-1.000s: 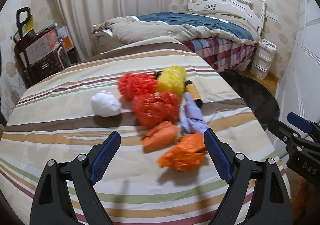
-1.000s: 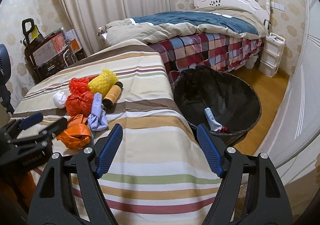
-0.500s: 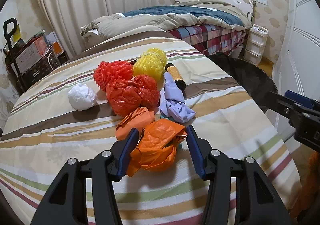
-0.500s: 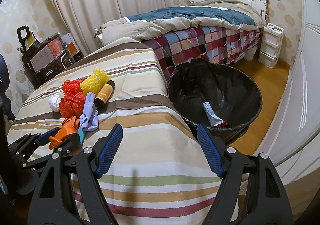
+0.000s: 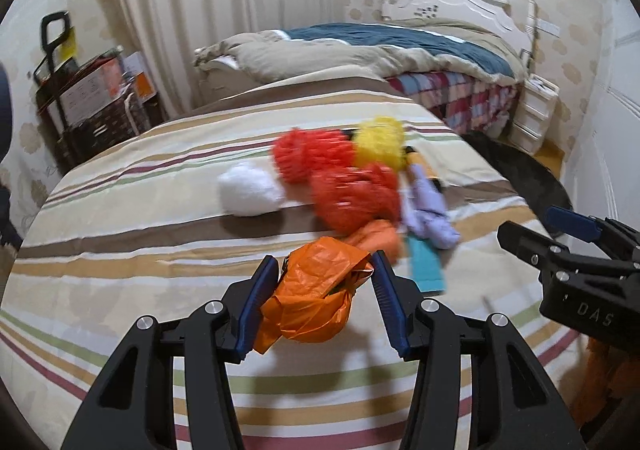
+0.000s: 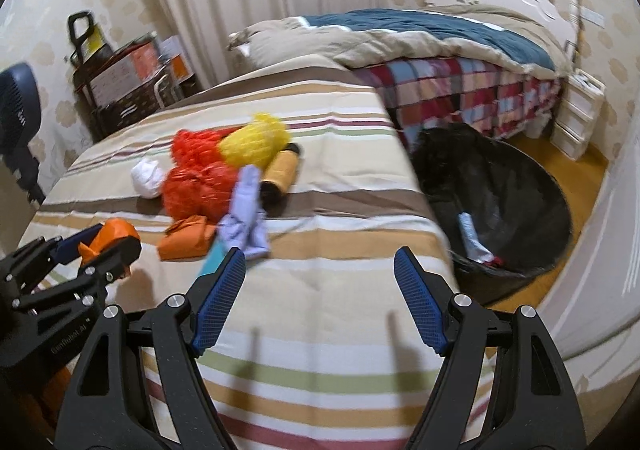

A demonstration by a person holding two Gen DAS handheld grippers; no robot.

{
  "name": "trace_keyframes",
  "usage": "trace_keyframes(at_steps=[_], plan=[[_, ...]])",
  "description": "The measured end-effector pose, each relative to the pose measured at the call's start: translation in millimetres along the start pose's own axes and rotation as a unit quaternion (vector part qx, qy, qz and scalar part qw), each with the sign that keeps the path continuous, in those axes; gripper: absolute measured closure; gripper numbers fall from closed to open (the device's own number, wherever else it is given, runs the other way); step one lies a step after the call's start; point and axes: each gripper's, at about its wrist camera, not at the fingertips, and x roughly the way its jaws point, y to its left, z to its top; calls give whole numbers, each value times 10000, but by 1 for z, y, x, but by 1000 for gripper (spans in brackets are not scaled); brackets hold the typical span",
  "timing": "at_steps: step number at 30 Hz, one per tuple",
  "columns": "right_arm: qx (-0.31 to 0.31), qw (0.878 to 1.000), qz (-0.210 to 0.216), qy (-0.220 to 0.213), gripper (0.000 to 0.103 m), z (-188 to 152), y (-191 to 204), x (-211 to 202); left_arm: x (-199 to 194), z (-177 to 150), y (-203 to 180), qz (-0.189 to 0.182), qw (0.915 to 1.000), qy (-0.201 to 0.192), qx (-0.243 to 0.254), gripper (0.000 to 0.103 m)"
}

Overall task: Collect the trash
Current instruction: 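Grasp the orange bag with the left gripper while the right gripper grasps the lavender glove, then carry the orange bag and glove over the bin and release both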

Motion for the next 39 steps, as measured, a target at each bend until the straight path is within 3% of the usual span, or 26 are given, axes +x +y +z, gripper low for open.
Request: trace_keyframes(at_steps=[9,13,14,15,27,39], plan=[[-372,9987,218,271,34,13,42,33,11,0,47,414,9982,85,-429,53],[-442,9978,200,460,53,17,50,48,15,1,55,483,9975,108,-502,53],[-444,9975,208,501,65,17,50,51,15,0,57,478,9975,109,-512,53],[-446,9973,201,546,68,17,51,53,16,0,57,471,9975,111,-516,53],[-424,9986,182,251,68,14,39,21,9,5,36,152,9989,-5,-441,53],[55,9984,-521,-201,68,31,-40,-12,9,44,-37,-460,9983,-350,83,53]])
